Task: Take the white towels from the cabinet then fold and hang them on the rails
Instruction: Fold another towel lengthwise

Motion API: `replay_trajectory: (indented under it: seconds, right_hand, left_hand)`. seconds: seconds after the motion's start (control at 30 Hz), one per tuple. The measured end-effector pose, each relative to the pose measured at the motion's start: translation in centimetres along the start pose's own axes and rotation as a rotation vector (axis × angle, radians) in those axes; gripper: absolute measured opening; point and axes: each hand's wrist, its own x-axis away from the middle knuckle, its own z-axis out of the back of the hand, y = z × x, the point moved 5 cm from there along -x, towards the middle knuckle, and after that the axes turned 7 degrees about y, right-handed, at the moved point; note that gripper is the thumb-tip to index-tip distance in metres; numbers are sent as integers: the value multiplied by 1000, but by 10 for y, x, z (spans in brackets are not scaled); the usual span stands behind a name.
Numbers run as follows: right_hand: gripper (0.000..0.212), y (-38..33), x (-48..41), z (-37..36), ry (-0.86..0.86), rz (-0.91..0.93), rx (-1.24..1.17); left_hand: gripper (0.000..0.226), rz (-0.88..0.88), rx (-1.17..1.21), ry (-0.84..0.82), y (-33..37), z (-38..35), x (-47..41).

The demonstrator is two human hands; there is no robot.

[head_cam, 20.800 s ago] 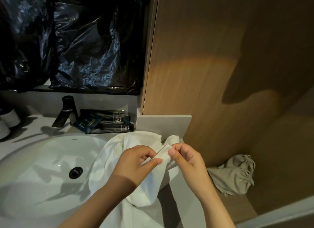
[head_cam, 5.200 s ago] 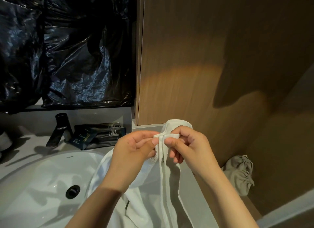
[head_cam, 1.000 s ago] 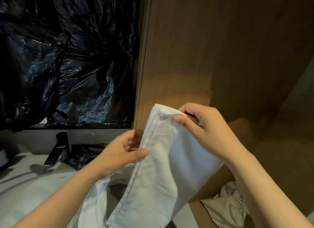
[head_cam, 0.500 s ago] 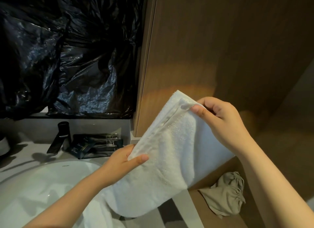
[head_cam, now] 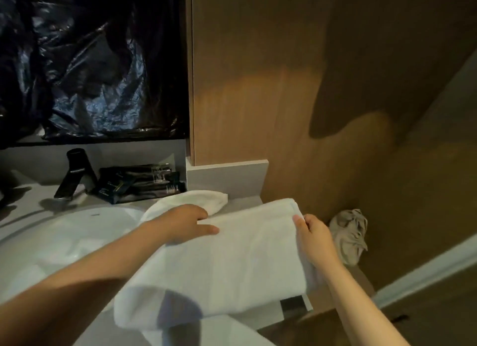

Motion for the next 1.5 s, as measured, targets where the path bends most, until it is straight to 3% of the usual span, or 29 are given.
replay_trajectory:
  seconds: [0.13, 0.27, 0.4, 0.57, 0.8, 0.93, 1.13, 1.23, 1.37, 1.5]
  right_hand:
    - [31, 58, 15, -23, 41, -58, 15]
    - [31, 64, 13, -25, 116, -33, 7]
    - [31, 61, 9, -35, 100, -29, -8]
    - [32, 45, 10, -36, 77, -24, -86]
    - [44, 46, 9, -57, -189, -102, 20]
    - [29, 74, 23, -76, -137, -125, 184]
    - [26, 93, 26, -92, -103, -148, 265]
    - [23, 85, 31, -93, -58, -136, 243]
    - [38, 43, 45, -105, -63, 70, 238]
    - [33, -12, 71, -131, -138, 263, 181]
  left_hand:
    - [47, 44, -20, -43, -16, -66, -5]
    - [62, 204, -29, -72, -41, -71, -4]
    - [45, 270, -91, -76, -55, -64, 10]
    - [50, 291, 229, -77, -47, -44, 22]
    - [62, 338, 6, -291, -53, -1, 47]
    - [51, 245, -66, -59, -63, -35, 48]
    - [48, 238, -125, 94, -80, -65, 42]
    - [52, 158, -42, 327, -89, -51, 53]
    - [46, 240, 160, 658, -105, -39, 104]
    - [59, 422, 383, 633, -119, -56, 146]
